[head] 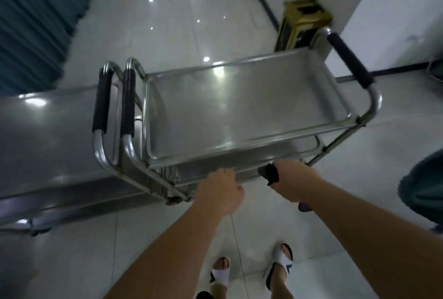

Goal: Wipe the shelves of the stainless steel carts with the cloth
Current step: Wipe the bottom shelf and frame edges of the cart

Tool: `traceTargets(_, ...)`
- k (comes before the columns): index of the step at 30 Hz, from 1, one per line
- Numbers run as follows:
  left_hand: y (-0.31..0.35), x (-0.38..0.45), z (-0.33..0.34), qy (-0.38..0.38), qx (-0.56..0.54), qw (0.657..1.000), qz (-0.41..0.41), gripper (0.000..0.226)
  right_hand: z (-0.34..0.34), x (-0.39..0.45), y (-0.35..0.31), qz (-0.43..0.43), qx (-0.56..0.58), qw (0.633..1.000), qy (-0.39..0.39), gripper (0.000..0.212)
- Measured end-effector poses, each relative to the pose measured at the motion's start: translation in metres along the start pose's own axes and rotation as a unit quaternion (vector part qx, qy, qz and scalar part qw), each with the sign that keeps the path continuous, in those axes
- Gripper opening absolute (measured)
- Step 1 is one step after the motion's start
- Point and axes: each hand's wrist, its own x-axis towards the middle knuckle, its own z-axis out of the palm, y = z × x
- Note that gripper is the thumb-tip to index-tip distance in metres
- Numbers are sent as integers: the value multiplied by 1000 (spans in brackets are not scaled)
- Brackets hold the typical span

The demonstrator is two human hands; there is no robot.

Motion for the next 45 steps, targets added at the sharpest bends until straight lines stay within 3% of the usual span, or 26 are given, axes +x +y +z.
traceTargets(6, 73, -6, -60, 67, 56, 990, 113, 38, -50, -75, 32, 86, 87, 988, 96, 15)
traceTargets(13, 186, -14, -71, 86, 100, 974, 186, 46, -79, -153, 115, 168, 182, 955, 166, 4)
traceTargets(20, 357, -26, -16, 57, 75, 961, 261, 46, -67, -224, 248, 254, 218, 917, 218, 27)
traceTargets(30, 557, -32, 69, 17, 161, 931, 327, 53, -37, -314, 433, 347, 249, 869, 250, 29)
traceTargets(37, 610, 35, 80, -4, 207, 924, 320, 52, -38, -273, 517, 377, 283, 854, 218, 17)
traceTargets(45, 661, 189, 26, -7, 223, 920, 321, 49, -106, -140, 605, 377, 237, 879, 170, 23)
